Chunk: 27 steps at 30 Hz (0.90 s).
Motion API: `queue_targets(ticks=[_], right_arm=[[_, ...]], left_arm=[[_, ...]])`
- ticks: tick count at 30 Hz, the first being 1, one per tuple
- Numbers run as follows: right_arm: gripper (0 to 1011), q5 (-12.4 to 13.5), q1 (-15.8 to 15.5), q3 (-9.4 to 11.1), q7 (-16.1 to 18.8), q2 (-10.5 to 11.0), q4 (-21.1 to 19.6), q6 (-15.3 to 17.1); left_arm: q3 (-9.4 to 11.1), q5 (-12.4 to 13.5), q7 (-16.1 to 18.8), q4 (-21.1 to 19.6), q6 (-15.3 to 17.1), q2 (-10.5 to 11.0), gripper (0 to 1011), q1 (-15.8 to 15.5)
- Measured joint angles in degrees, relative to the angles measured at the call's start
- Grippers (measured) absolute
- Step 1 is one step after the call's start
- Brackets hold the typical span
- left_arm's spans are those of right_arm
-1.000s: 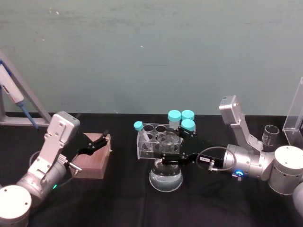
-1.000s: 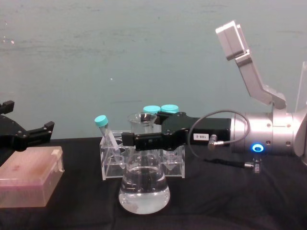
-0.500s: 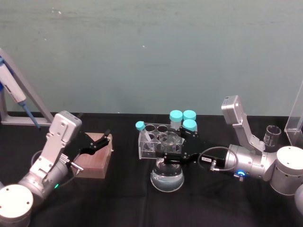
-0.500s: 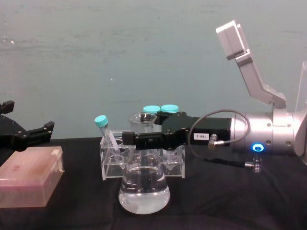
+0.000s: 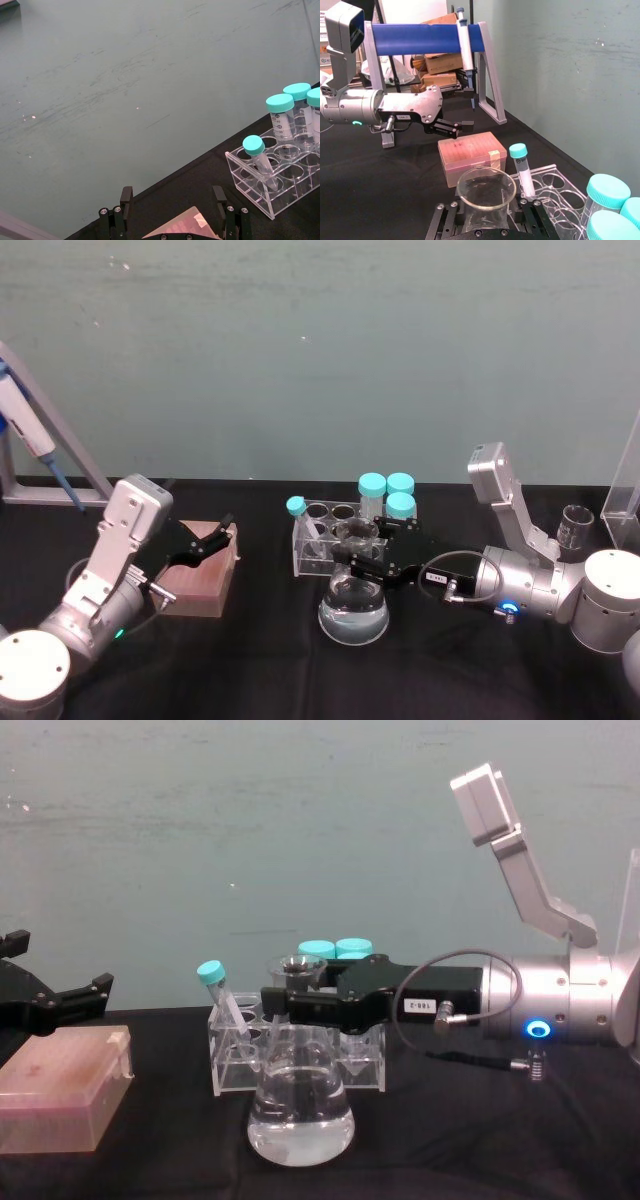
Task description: Place the experimental apparatus aside using one hand.
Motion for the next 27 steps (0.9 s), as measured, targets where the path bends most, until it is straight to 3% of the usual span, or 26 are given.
queue_targets(ticks=[4,15,27], right_arm=[[450,0.0,-0.01,0.0,0.0,0.0,0.0,0.0],[450,0.04,-0.02,0.0,-0.01,0.0,0.0,0.0],[450,-1.22,-2.05,0.29,-3.39,1.58,-4.2,0.72]], left_arm=[[0.0,0.0,0.0,0.0,0.0,0.0,1000,0.0],[0.0,0.0,0.0,0.0,0.0,0.0,1000,0.0],[0.0,0.0,0.0,0.0,0.0,0.0,1000,0.0]])
